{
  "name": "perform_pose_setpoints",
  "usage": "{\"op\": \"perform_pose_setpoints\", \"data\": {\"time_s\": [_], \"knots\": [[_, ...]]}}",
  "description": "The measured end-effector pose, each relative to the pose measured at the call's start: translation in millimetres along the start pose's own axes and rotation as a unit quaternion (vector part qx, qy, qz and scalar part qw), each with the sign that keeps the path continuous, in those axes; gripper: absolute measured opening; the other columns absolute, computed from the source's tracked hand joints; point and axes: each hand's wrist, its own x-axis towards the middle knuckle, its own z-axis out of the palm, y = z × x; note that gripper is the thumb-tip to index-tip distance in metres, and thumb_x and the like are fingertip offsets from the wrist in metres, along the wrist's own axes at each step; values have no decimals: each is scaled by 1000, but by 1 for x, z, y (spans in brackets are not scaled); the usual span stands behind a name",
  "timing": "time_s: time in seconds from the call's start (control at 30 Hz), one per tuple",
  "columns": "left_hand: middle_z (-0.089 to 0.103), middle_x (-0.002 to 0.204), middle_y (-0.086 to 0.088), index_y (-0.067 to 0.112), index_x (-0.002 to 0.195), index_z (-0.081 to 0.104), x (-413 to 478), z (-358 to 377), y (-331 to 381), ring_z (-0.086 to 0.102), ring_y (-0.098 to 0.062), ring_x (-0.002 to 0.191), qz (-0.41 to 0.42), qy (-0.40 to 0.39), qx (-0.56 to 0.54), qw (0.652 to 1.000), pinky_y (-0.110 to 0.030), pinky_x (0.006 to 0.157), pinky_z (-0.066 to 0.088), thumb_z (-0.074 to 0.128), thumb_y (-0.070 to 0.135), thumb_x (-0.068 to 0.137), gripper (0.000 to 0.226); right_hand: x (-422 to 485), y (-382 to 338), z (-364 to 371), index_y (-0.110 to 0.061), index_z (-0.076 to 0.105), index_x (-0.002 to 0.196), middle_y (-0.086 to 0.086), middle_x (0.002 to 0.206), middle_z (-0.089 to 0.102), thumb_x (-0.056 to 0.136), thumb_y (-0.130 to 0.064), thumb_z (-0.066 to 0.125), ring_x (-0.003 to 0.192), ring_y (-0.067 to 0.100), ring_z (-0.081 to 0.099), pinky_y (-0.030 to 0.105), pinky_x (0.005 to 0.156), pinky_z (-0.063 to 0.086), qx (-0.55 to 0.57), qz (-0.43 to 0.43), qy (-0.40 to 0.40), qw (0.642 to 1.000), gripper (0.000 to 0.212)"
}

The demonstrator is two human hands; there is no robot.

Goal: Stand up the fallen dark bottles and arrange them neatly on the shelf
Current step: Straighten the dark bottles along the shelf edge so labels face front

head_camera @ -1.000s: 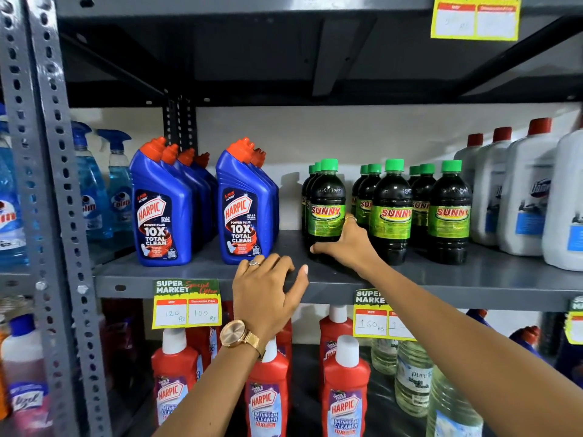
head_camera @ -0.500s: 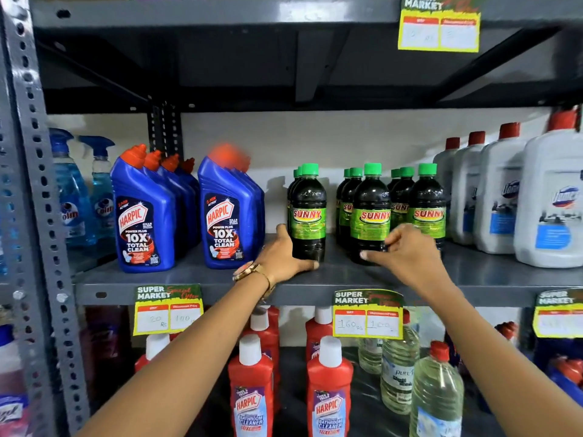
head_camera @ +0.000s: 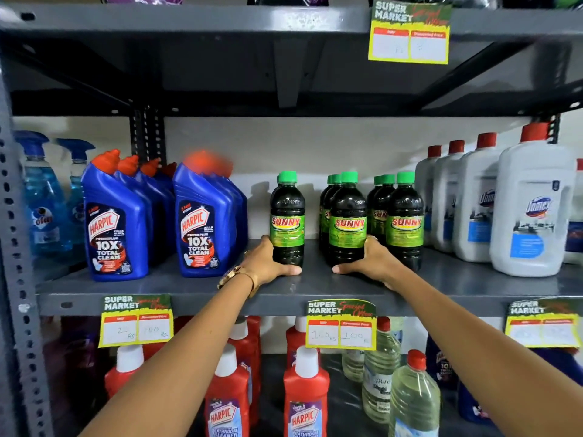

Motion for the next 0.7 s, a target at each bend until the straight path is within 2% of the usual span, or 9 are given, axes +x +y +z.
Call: {"op": "perform_pose_setpoints", "data": {"time_s": [0.07,0.2,0.33,0.5,0.63,0.7], "knots": [[58,128,-1,17,133,42,1,-1,-2,54,-20,117,5,-18,-1,1000,-40,105,43,87,46,60,90,2,3,-1,-4,44,129,6,122,55,61,-22,92,120,25,53,39,104,44,13,-7,-11,1000,86],[59,129,0,19,132,46,1,-5,-5,56,-20,117,-3,-22,-4,1000,-43,106,43,83,60,41,106,5,6,-4,-6,42,131,0,116,58,64,-14,91,120,21,53,33,103,43,48,-11,-40,998,83],[61,129,0,22,132,49,4,-6,-8,58,-18,117,7,-29,8,1000,-43,106,44,80,70,32,115,9,10,-7,-12,43,120,3,119,59,63,-11,91,116,21,54,36,105,42,64,-8,-50,997,75],[63,128,-1,21,133,50,-5,-7,0,58,-17,117,22,-30,11,999,-40,108,43,79,64,38,108,10,13,-6,-8,52,127,8,122,66,43,-26,97,118,26,59,42,105,45,57,-25,-34,997,97],[60,133,-4,18,136,46,-9,-7,2,55,-20,120,12,-20,16,1000,-40,108,41,86,46,62,88,8,12,-6,-7,45,122,6,120,59,57,-17,94,116,24,54,37,102,44,55,-20,-26,998,82],[58,135,-5,17,137,44,-7,-6,1,54,-20,121,12,-20,19,1000,-40,108,40,85,43,65,86,8,13,-5,-6,44,125,9,124,59,58,-16,94,118,26,55,39,103,45,52,-23,-22,998,83]]}}
